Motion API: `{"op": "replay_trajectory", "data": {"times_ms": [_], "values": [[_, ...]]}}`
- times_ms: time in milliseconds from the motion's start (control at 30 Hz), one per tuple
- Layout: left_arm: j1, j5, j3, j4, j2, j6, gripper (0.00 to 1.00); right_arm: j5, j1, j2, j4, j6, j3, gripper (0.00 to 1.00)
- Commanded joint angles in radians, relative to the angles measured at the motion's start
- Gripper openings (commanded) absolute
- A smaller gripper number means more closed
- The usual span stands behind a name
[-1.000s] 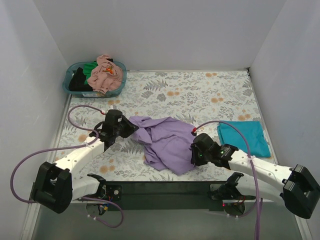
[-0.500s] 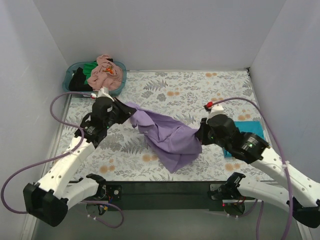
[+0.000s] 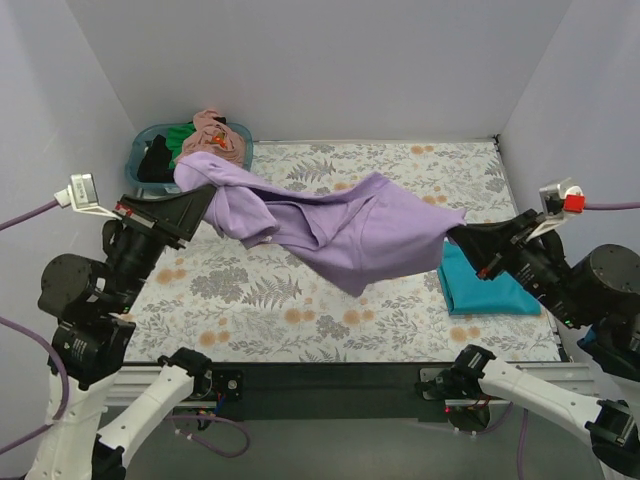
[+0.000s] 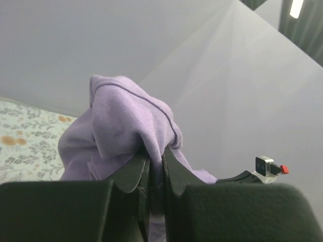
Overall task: Fold and stack the t-shirts
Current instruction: Flatten the tshirt out
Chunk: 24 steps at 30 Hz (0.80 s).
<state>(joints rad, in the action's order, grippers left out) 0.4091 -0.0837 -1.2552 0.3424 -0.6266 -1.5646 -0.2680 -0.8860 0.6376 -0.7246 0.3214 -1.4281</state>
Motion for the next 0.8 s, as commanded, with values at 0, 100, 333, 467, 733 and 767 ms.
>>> {"op": "replay_trajectory", "data": {"times_ms": [0,100,333,467,733,767], "values": [[-0.001,0.1,0.091,0.087,-0.093,0.0,0.0,-0.168,-0.004,0.02,-0.002,0.002,0.09,0.01],[-0.001,0.212,0.138,0.209,-0.217,-0.046,0.0,-0.319,-0.004,0.037,-0.036,0.102,0.231,0.07],[-0.035,0.403,0.154,0.44,-0.478,-0.152,0.98,-0.369,0.001,0.172,-0.084,0.214,0.417,0.98],[-0.039,0.397,0.196,0.409,-0.388,-0.143,0.98,-0.346,0.002,0.201,-0.081,0.219,0.426,0.98],[-0.039,0.306,0.41,0.331,-0.275,-0.134,0.98,-0.228,0.002,0.18,0.013,0.289,0.633,0.98],[-0.038,0.217,0.43,0.311,-0.292,-0.12,0.98,-0.209,0.002,0.194,0.037,0.303,0.662,0.98]]}}
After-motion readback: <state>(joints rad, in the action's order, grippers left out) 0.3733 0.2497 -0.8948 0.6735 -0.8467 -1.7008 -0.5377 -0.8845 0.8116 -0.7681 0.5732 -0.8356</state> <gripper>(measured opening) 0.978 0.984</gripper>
